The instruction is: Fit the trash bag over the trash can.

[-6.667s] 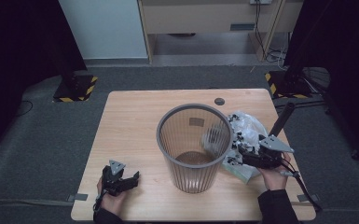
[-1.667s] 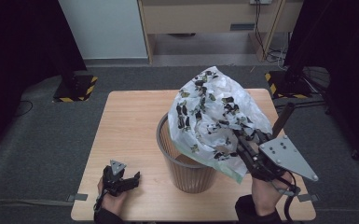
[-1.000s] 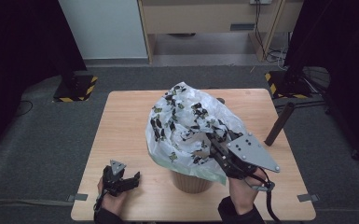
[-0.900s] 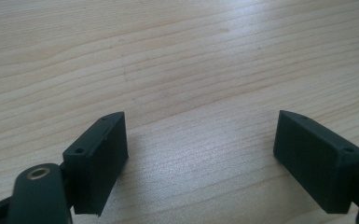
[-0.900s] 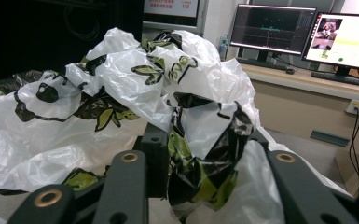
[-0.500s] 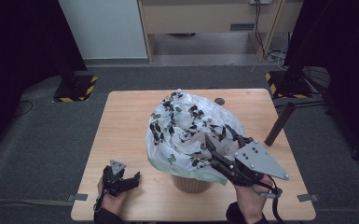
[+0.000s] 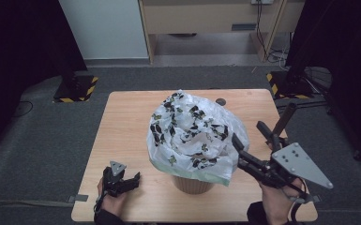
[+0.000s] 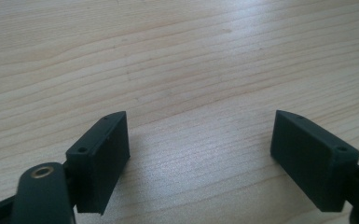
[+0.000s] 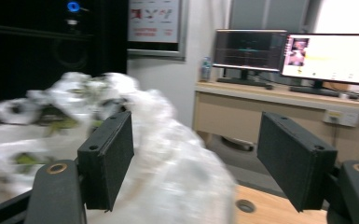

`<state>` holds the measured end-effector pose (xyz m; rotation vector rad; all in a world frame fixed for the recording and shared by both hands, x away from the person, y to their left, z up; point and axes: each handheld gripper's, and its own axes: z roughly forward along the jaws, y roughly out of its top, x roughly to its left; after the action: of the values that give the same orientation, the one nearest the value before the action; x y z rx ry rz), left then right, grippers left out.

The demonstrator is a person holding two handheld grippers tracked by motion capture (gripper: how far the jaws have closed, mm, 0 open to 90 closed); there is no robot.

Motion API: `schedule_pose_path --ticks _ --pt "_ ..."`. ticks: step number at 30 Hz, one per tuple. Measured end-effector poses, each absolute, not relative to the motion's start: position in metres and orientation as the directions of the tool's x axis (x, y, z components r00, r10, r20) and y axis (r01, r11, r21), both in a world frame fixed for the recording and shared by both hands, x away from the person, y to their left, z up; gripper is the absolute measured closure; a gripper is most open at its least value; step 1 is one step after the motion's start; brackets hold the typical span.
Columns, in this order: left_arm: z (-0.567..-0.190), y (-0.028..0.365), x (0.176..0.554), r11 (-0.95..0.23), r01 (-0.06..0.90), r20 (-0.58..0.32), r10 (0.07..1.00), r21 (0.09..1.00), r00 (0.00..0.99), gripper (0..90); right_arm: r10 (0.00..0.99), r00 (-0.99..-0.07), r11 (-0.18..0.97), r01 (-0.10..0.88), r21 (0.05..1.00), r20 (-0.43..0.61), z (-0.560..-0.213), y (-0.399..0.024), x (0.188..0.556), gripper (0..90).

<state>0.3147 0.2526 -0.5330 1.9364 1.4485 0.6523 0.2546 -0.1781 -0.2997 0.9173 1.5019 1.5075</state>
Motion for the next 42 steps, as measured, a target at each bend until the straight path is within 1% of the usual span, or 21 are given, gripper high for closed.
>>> schedule_pose_path --ticks 5,11,16,19,23,30,34,36,39,42 --pt "-0.524 0.256 0.313 -0.167 0.628 -0.005 0.965 0.760 0.264 21.9 0.936 -0.352 0.015 -0.048 0.999 -0.031 -0.308 -0.204 0.262 26.6" --pt "-0.502 0.259 0.308 -0.117 0.581 -0.045 0.965 0.806 0.257 26.7 0.959 -0.283 0.013 0.006 1.000 -0.011 -0.330 -0.228 0.282 26.5" --pt "-0.482 0.258 0.305 -0.083 0.536 -0.066 0.965 0.840 0.253 30.3 0.957 -0.289 0.016 0.029 0.999 -0.006 -0.348 -0.232 0.296 26.2" --pt "-0.469 0.256 0.306 -0.077 0.517 -0.069 0.964 0.853 0.256 34.1 0.957 -0.291 0.024 0.038 0.999 -0.011 -0.354 -0.232 0.303 26.4" --pt "-0.447 0.252 0.305 -0.055 0.467 -0.071 0.966 0.883 0.250 38.2 0.954 -0.299 0.030 0.051 0.998 -0.013 -0.360 -0.231 0.310 26.4" --pt "-0.398 0.245 0.302 -0.027 0.360 -0.065 0.968 0.933 0.241 37.9 0.952 -0.307 0.018 0.069 0.997 0.004 -0.365 -0.233 0.316 26.3" --pt "-0.373 0.240 0.301 -0.002 0.306 -0.075 0.968 0.952 0.241 37.2 0.951 -0.308 0.025 0.064 0.998 -0.004 -0.365 -0.231 0.317 26.3" --pt "-0.361 0.235 0.300 -0.003 0.275 -0.066 0.968 0.962 0.243 36.4 0.951 -0.310 0.033 0.062 0.998 -0.012 -0.365 -0.229 0.318 26.4" --pt "-0.347 0.223 0.297 -0.022 0.247 -0.043 0.966 0.969 0.256 35.9 0.950 -0.311 0.045 0.058 0.997 -0.024 -0.365 -0.225 0.319 26.3" --pt "-0.342 0.218 0.296 -0.026 0.231 -0.036 0.965 0.973 0.262 35.6 0.951 -0.307 0.049 0.057 0.997 -0.029 -0.365 -0.223 0.320 26.3"
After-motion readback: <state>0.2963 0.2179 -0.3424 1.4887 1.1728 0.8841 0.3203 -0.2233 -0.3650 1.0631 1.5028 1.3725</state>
